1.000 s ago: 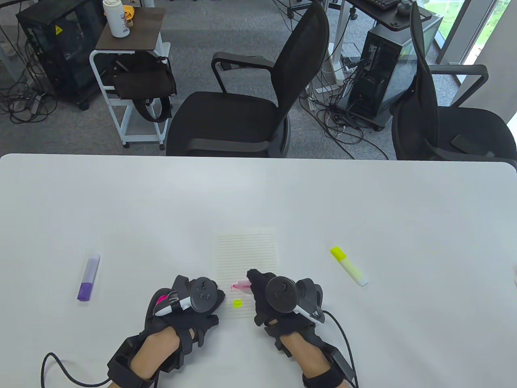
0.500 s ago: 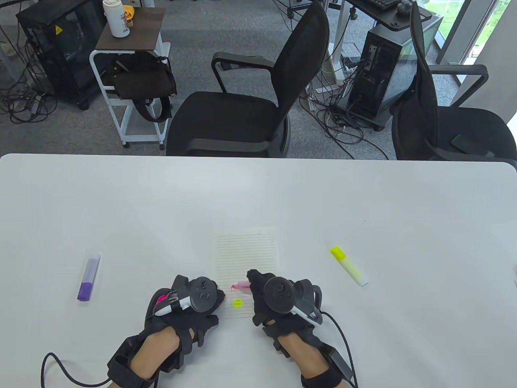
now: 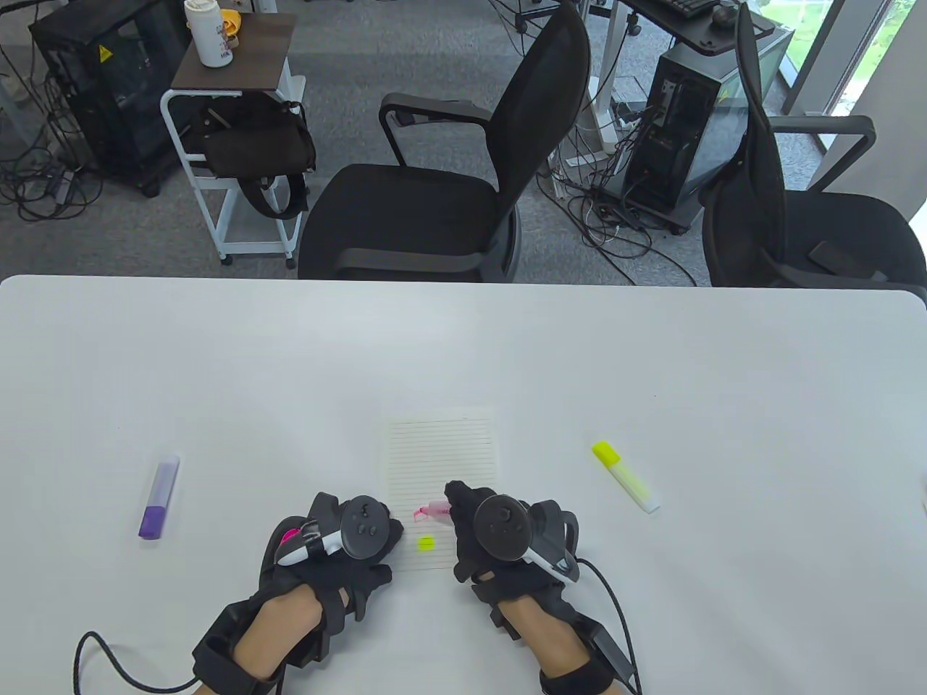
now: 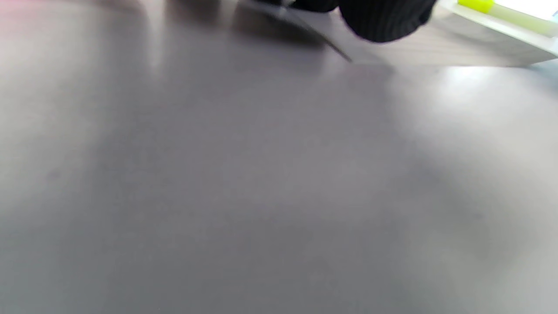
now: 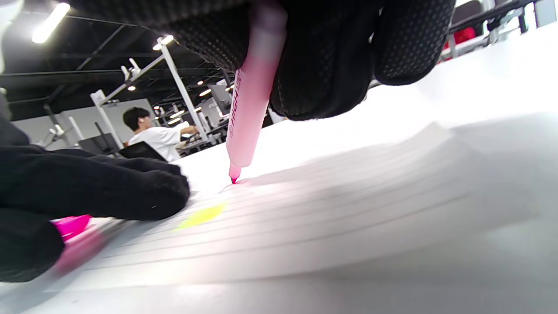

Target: Apply highlighter ink on paper

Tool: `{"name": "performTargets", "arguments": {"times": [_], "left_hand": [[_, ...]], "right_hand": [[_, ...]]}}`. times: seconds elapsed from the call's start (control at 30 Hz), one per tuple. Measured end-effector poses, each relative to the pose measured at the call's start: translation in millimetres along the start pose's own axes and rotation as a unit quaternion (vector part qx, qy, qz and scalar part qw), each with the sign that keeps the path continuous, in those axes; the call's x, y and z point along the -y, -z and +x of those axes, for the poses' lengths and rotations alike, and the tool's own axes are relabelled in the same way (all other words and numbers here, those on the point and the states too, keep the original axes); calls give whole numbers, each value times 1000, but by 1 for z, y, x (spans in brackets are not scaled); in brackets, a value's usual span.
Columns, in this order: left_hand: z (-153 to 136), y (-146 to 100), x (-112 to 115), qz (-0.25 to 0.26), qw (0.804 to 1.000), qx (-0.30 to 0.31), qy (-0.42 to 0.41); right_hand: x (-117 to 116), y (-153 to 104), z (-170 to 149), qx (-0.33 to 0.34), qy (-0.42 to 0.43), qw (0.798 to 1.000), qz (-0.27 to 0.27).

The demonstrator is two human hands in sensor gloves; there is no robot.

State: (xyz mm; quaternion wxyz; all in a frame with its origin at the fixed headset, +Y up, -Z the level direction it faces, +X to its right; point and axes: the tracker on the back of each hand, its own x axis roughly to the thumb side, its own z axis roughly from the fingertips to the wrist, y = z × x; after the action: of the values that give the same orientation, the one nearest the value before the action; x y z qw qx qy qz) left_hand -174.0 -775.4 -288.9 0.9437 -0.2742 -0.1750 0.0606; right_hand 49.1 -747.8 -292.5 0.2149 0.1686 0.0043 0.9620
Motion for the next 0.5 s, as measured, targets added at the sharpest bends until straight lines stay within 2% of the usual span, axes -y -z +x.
{"name": "performTargets", "arguments": {"times": [0.2, 0.5], "left_hand": [[0, 0, 0, -1, 1000, 0, -1], [0, 0, 0, -2, 1000, -1, -1]], "right_hand": [[4, 0, 1, -19, -27, 999, -13], [5, -1, 2, -9, 0, 1000, 8]]}}
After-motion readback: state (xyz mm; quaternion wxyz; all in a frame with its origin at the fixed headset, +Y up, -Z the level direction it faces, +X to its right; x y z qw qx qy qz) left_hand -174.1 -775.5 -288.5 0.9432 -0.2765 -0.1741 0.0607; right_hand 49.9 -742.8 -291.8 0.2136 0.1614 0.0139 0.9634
